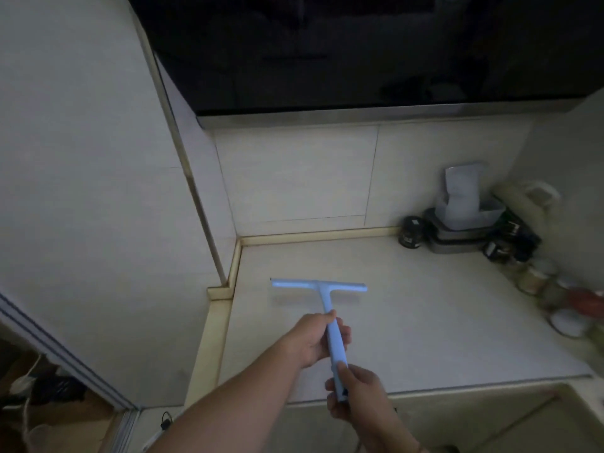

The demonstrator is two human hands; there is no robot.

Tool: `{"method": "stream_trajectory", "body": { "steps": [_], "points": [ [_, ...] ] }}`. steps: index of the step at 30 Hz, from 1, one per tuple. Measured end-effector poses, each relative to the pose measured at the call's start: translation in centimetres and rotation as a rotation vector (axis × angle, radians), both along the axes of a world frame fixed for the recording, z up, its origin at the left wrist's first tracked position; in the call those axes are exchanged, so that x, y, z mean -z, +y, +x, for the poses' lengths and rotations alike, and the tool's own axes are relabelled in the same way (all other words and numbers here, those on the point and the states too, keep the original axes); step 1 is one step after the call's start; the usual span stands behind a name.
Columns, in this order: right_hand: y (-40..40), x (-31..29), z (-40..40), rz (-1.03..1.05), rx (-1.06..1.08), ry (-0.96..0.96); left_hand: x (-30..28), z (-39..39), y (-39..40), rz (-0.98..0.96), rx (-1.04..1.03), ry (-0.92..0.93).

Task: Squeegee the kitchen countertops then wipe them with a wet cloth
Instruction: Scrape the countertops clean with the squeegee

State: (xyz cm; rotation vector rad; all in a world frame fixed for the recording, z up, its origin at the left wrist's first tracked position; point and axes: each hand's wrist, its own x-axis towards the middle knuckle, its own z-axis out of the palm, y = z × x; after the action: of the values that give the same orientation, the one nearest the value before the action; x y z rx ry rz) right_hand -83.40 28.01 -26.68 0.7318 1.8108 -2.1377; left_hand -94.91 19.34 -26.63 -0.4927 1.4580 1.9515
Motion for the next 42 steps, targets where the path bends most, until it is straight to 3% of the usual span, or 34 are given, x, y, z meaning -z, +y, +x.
{"method": "stream_trajectory", "body": {
  "steps": [10,18,26,35,42],
  "points": [
    [6.2,-0.5,-15.4,0.11,-0.041,-0.034,1.5,-14.5,7.0,-0.076,-0.094,0.026],
    [7.7,1.2,-23.9,0.053,-0.026,-0.083,3.8,-23.1,8.7,-0.108,-0.143,-0.042],
    [7.8,2.9,-26.5,-0.036,-0.04,-0.176,6.0,-26.2,9.2,-0.102,-0.256,-0.104],
    [7.9,4.3,-26.2,0.133,-0.13,-0.256,7.3,-26.0,8.8,-0.096,-0.255,-0.153],
    [8.3,4.1,-23.3,0.15,-0.15,-0.251,7.5,-23.0,9.0,-0.074,-0.258,-0.164]
  ]
}}
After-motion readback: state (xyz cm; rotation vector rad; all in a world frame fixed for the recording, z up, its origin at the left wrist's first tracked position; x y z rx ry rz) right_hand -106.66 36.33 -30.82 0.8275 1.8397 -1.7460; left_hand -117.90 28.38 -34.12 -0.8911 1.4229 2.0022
